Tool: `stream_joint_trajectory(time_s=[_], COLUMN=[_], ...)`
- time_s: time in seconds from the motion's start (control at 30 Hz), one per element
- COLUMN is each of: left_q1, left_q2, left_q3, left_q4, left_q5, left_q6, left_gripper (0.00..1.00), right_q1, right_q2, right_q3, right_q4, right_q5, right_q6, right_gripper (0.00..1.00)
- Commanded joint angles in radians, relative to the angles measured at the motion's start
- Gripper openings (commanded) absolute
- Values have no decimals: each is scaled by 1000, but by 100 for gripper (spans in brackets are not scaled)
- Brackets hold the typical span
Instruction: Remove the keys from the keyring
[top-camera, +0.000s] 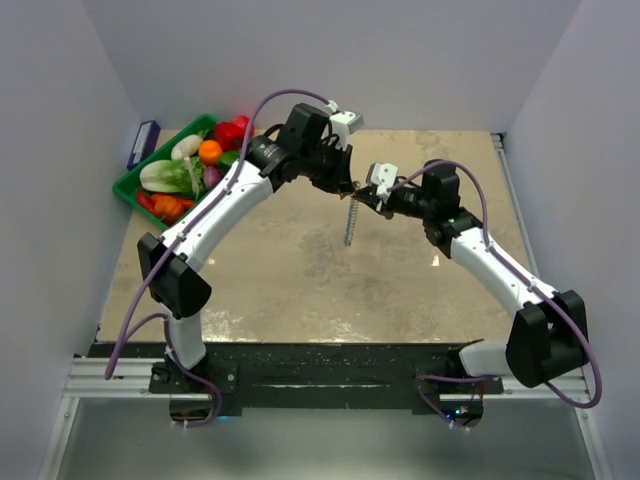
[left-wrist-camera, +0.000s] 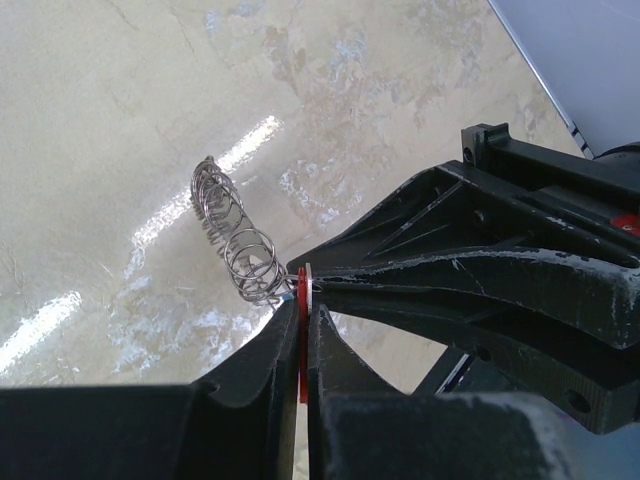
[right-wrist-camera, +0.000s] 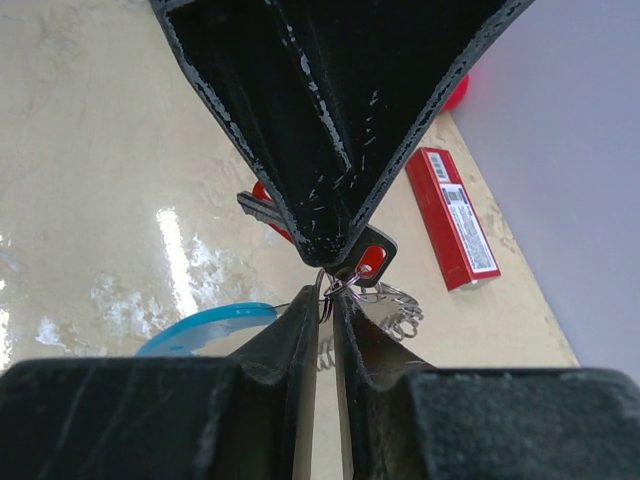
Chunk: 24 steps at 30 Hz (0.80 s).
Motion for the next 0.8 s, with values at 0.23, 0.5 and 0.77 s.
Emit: stream_joint_trajectory(time_s=[0.23, 0.5, 0.77], left_q1=[5, 7, 7], left_q2=[-71, -71, -93], left_q3=[11, 5, 3], left_q4=[59, 59, 58], left_q5=[24, 20, 12], left_q6=[23, 29, 43], left_gripper=[0, 0, 0], right_q1=[-3, -3, -6], right_q2=[17, 9, -11], right_q3=[9, 2, 12], right_q4=[-10, 2, -29], right_q5=[-37, -42, -25], right_q6=[-30, -14, -16], right_gripper=[15, 0, 6])
